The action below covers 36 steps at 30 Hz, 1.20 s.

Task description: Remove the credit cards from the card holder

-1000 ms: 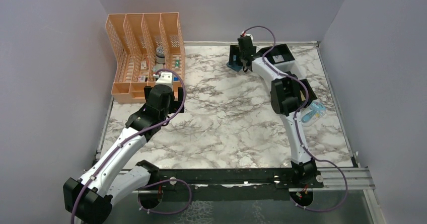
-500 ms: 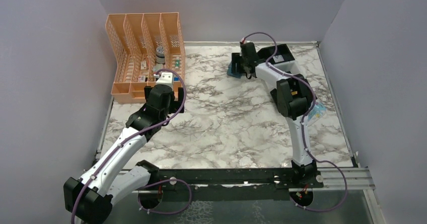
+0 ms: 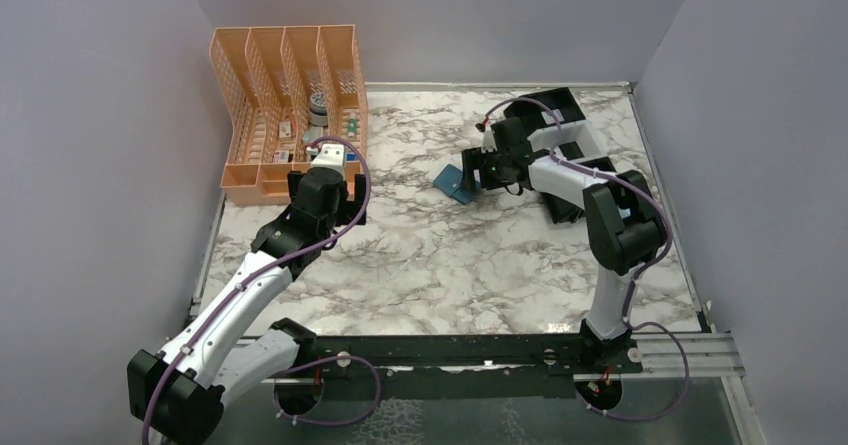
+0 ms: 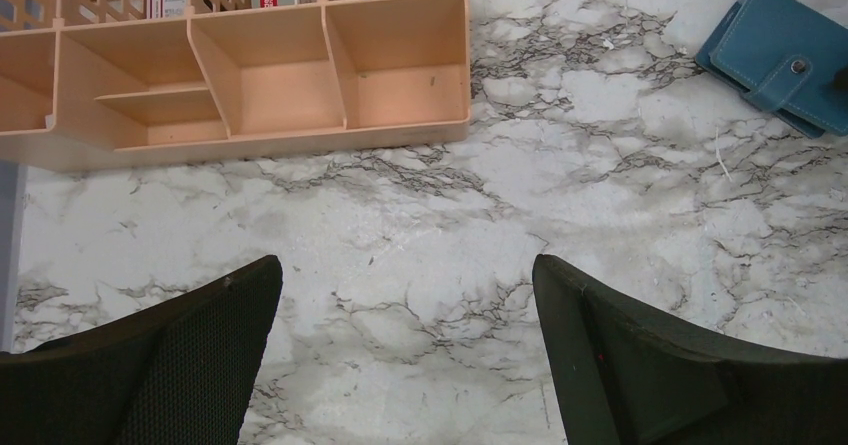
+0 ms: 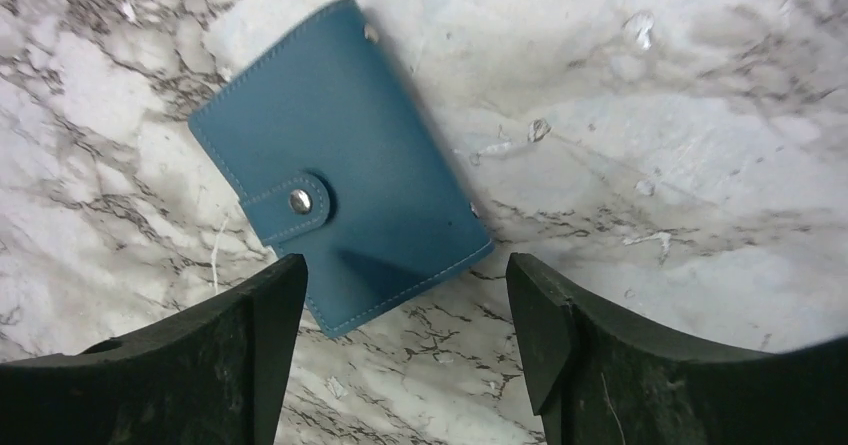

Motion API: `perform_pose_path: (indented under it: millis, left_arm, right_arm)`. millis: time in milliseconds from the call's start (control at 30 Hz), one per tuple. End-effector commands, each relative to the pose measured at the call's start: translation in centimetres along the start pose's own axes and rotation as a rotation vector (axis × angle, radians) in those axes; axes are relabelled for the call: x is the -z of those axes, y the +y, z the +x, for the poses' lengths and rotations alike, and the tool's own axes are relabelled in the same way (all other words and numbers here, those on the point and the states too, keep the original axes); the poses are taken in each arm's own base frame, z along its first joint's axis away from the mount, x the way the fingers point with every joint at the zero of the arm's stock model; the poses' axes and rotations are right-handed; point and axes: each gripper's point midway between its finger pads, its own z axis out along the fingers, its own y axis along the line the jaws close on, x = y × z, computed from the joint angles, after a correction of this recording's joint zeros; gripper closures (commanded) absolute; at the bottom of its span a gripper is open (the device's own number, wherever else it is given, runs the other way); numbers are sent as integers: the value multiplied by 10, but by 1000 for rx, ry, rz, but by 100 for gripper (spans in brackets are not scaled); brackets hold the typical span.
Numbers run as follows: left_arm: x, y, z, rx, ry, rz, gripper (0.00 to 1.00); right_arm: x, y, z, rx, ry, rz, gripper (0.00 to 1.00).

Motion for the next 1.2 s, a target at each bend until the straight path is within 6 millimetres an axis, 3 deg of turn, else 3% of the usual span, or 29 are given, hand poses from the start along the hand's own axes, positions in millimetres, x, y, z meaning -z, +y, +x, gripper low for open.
perform_pose_path:
  millis: [0,100,300,533,767,900,1167]
  left_arm:
    - [-1,-2,-2,-7,-2,17,1]
    - [0,-2,-2,-6,-5,16,1]
    - [1,-1,-3,-2,-10,16,1]
    - [1,-2,-2,-3,-7,20,1]
    - [-1,-7,2,-19,15,45,1]
    - [-2,-10,4,-25,35,59,1]
    - [-3,-12,6,-19,43,67,1]
  right_arm:
    - [27,3,-43,50,-120,29,25]
    - [24,1,-53,-2,-129,56,22]
    - [2,-6,-50,-131,-90,99,18]
    - [-19,11,-39,-107,6,-21,25]
    - [-17,19,8,-64,89,-98,46]
    - [-4,31,41,-50,141,-168,61]
    - [43,82,111,57,208,-327,60]
